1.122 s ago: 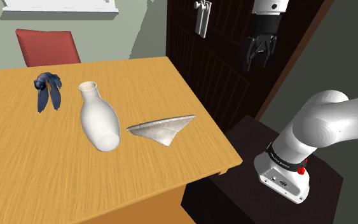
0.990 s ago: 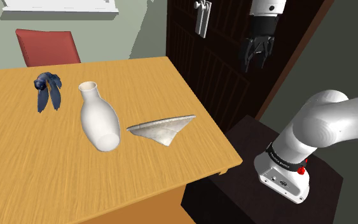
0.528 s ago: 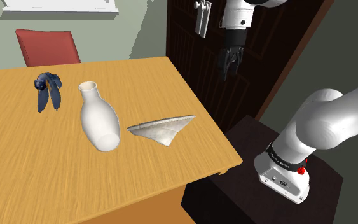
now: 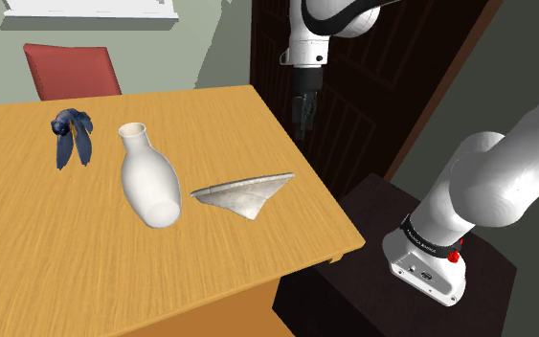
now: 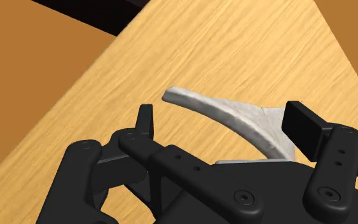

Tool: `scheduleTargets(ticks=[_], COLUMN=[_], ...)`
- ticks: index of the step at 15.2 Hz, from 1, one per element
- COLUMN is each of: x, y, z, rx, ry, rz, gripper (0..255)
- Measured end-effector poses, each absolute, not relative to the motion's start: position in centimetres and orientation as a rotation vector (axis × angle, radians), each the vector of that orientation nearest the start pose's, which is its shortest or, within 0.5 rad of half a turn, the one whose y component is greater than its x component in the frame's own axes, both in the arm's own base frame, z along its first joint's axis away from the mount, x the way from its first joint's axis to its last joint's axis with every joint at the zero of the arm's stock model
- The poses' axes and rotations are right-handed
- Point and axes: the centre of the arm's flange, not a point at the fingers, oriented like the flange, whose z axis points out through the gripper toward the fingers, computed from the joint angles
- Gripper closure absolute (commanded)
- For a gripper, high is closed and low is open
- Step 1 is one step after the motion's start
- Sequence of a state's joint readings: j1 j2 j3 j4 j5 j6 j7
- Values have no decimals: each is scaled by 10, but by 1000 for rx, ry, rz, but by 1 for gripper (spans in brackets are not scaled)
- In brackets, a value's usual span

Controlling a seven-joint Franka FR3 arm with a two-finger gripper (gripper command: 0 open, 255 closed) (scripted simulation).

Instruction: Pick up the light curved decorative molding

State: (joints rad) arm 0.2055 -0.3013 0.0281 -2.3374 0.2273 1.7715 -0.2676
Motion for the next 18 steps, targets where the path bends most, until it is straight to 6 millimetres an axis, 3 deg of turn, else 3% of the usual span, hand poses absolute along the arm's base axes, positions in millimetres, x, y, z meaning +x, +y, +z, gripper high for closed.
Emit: scheduleTargets(ticks=[4, 14, 18], x=[434, 458, 456], y=[159, 280, 300], z=[414, 365, 346], rx=[-2748, -2451, -2399], ry=[-830, -1334, -1404], rz=[388, 399, 400], gripper=[0, 0, 0])
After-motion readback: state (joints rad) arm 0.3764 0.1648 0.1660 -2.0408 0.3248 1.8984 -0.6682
